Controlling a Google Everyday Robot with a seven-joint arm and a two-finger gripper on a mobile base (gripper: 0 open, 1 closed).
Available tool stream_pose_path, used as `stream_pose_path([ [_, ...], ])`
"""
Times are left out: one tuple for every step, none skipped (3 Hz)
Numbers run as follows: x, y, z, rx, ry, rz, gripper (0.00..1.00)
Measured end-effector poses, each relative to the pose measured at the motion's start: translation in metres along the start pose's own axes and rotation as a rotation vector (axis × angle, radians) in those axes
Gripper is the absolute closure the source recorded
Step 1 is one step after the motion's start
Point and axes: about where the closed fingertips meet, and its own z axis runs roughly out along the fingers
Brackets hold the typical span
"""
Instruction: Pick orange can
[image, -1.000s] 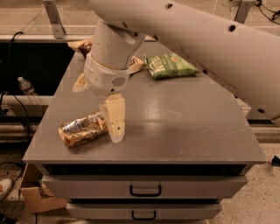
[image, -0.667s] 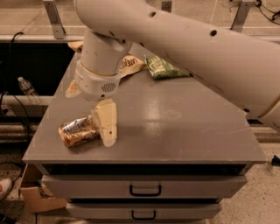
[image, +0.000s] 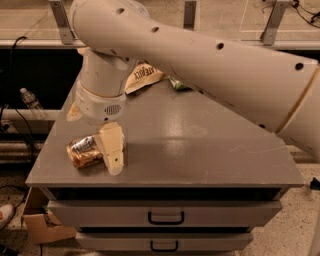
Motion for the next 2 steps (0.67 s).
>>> stream_pose_path([
  [-0.0012,-0.0013,0.0072,-0.009,-0.002,-0.002,0.17],
  [0.0001,-0.0012,0.0115,-0.018,-0.008,0.0,0.41],
])
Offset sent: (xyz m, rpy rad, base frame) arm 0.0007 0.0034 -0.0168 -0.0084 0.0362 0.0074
